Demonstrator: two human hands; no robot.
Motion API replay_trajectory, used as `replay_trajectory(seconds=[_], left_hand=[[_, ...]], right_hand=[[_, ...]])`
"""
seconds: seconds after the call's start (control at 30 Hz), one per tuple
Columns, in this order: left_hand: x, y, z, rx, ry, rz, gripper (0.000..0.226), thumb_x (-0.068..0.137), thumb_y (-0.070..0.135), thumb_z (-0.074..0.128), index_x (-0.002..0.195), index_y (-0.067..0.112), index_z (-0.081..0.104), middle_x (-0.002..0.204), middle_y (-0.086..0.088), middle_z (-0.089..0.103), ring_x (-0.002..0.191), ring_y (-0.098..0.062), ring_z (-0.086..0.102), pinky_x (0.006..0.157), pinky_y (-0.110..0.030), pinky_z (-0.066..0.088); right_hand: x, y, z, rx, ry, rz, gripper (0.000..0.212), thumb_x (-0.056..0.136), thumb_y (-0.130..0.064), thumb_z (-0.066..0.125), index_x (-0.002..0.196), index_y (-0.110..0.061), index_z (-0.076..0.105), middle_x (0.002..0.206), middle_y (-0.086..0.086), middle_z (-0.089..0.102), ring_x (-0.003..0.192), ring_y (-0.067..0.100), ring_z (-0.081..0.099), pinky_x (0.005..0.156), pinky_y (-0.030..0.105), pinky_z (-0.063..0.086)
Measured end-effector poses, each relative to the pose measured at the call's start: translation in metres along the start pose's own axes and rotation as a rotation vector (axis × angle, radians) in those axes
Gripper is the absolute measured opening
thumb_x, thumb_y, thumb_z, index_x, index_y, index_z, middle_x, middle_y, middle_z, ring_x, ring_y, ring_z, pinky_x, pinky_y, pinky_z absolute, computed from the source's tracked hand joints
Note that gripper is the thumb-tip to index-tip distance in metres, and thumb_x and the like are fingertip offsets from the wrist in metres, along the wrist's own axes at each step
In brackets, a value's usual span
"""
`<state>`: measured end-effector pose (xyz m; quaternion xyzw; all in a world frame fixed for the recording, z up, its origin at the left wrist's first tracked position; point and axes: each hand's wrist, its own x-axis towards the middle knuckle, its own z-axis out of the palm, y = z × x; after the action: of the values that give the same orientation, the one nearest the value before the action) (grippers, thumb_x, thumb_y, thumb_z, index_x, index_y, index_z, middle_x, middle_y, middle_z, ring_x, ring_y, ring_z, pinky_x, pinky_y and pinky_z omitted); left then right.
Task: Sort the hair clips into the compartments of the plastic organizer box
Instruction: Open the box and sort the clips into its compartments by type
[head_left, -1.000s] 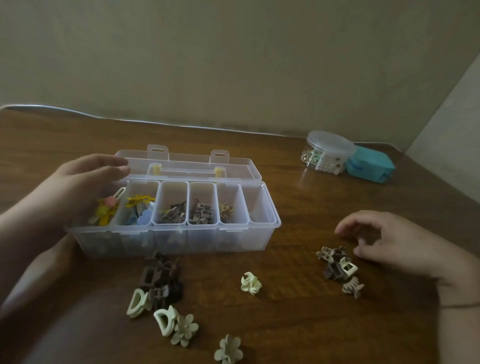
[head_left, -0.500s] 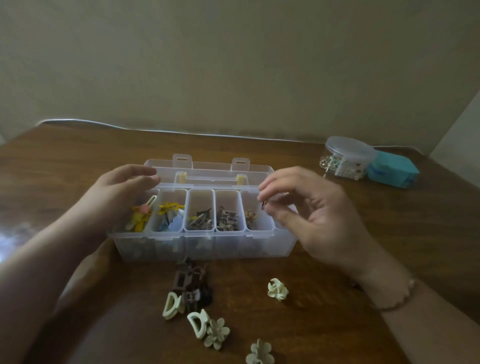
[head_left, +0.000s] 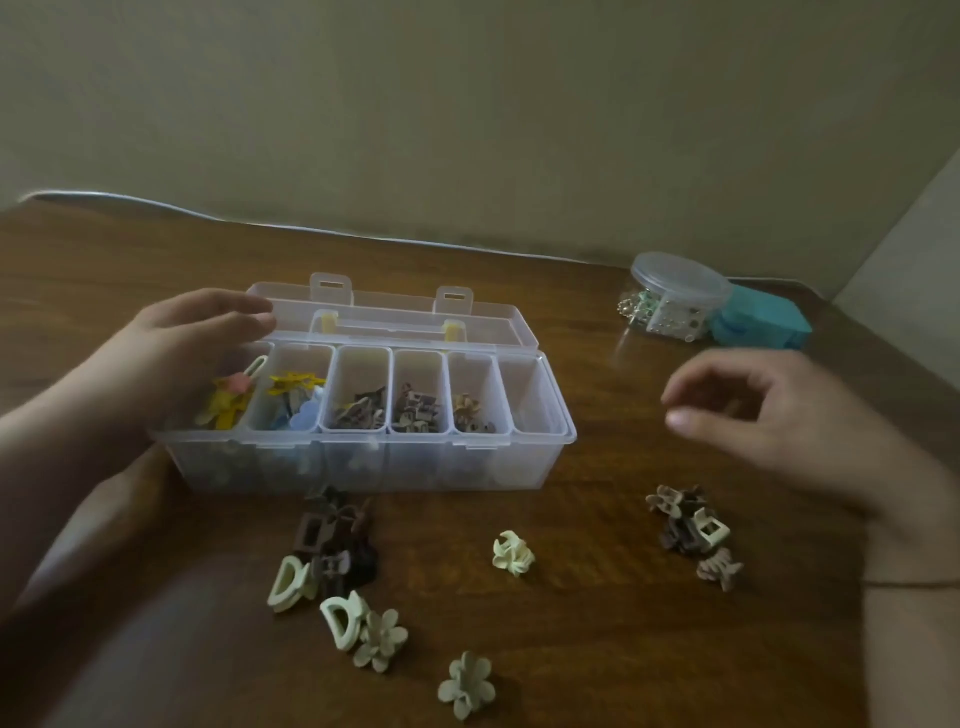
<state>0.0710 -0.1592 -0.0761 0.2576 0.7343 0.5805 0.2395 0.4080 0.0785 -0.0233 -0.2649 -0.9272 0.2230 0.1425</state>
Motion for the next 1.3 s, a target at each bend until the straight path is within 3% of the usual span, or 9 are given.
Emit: replay_trajectory(seconds=[0.1, 0.27, 0.4, 0.53, 0.73, 0.93, 1.03, 1.2, 1.3], left_hand=[[0.001, -0.003, -0.001, -0.013, 0.012, 0.014, 0.024, 0.077, 0.034, 0.075, 0.101, 0.030, 0.074, 0.108, -0.013, 0.073, 0.109, -0.035, 0.067, 0.101, -0.058, 0.047], [0.000, -0.002, -0.001, -0.028, 0.010, 0.013, 0.038, 0.066, 0.040, 0.074, 0.102, 0.030, 0.074, 0.109, -0.012, 0.073, 0.108, -0.033, 0.067, 0.101, -0.056, 0.047], [-0.001, -0.001, -0.001, -0.039, 0.004, 0.009, 0.059, 0.046, 0.052, 0.075, 0.102, 0.031, 0.074, 0.112, -0.014, 0.072, 0.110, -0.035, 0.066, 0.103, -0.061, 0.044], [-0.003, 0.001, 0.000, -0.017, -0.025, 0.022, 0.039, 0.067, 0.036, 0.076, 0.105, 0.027, 0.071, 0.115, -0.015, 0.070, 0.113, -0.036, 0.065, 0.104, -0.060, 0.044], [-0.006, 0.001, 0.002, -0.008, -0.021, 0.026, 0.043, 0.068, 0.039, 0.068, 0.110, 0.027, 0.070, 0.113, -0.012, 0.071, 0.108, -0.030, 0.067, 0.099, -0.051, 0.049], [-0.006, 0.000, 0.000, -0.003, -0.018, 0.022, 0.049, 0.065, 0.043, 0.068, 0.112, 0.027, 0.069, 0.112, -0.010, 0.072, 0.109, -0.030, 0.066, 0.100, -0.053, 0.047], [-0.006, 0.000, 0.000, 0.020, -0.021, 0.018, 0.051, 0.065, 0.045, 0.067, 0.113, 0.029, 0.069, 0.113, -0.007, 0.072, 0.110, -0.028, 0.066, 0.103, -0.057, 0.046], [-0.004, 0.000, 0.000, 0.031, -0.016, 0.020, 0.054, 0.065, 0.045, 0.067, 0.115, 0.027, 0.068, 0.114, -0.009, 0.071, 0.111, -0.031, 0.065, 0.103, -0.059, 0.045], [-0.005, 0.000, 0.000, 0.027, -0.010, 0.017, 0.053, 0.065, 0.044, 0.067, 0.116, 0.027, 0.069, 0.114, -0.011, 0.071, 0.112, -0.032, 0.065, 0.103, -0.058, 0.045]], right_hand=[[-0.002, 0.008, -0.003, -0.120, -0.392, 0.111, 0.031, 0.071, -0.056, 0.071, 0.100, -0.056, 0.060, 0.099, -0.026, 0.064, 0.088, 0.005, 0.064, 0.077, 0.037, 0.057], [-0.007, 0.004, 0.002, -0.029, -0.543, 0.115, 0.041, 0.081, -0.025, 0.076, 0.102, -0.057, 0.060, 0.104, -0.029, 0.061, 0.089, 0.006, 0.064, 0.077, 0.035, 0.058], [-0.003, -0.002, 0.011, 0.048, -0.491, 0.061, 0.042, 0.084, -0.016, 0.073, 0.099, -0.053, 0.062, 0.099, -0.021, 0.064, 0.090, 0.005, 0.064, 0.080, 0.035, 0.057], [-0.001, -0.003, 0.007, 0.043, -0.369, 0.028, 0.042, 0.083, -0.018, 0.072, 0.100, -0.054, 0.060, 0.101, -0.020, 0.066, 0.094, 0.002, 0.064, 0.081, 0.036, 0.056], [0.010, -0.040, 0.041, 0.311, 0.275, -0.262, 0.021, 0.081, -0.012, 0.069, 0.097, -0.025, 0.069, 0.094, -0.007, 0.071, 0.093, 0.011, 0.068, 0.082, 0.025, 0.057], [0.021, -0.070, 0.086, 0.201, 0.171, -0.535, 0.017, 0.085, -0.005, 0.067, 0.101, -0.009, 0.072, 0.107, -0.002, 0.069, 0.108, 0.011, 0.063, 0.093, 0.029, 0.051], [0.020, -0.066, 0.083, 0.168, 0.142, -0.542, 0.016, 0.087, -0.011, 0.064, 0.101, -0.011, 0.072, 0.107, -0.003, 0.070, 0.109, 0.008, 0.063, 0.095, 0.028, 0.051], [0.003, -0.043, 0.037, 0.277, 0.359, -0.388, 0.017, 0.084, -0.007, 0.069, 0.090, -0.022, 0.070, 0.090, -0.008, 0.071, 0.088, 0.011, 0.067, 0.079, 0.020, 0.053], [-0.003, -0.022, 0.010, 0.058, 0.016, -0.228, 0.026, 0.074, -0.060, 0.068, 0.092, -0.043, 0.066, 0.094, -0.014, 0.069, 0.086, 0.008, 0.066, 0.071, 0.027, 0.056]])
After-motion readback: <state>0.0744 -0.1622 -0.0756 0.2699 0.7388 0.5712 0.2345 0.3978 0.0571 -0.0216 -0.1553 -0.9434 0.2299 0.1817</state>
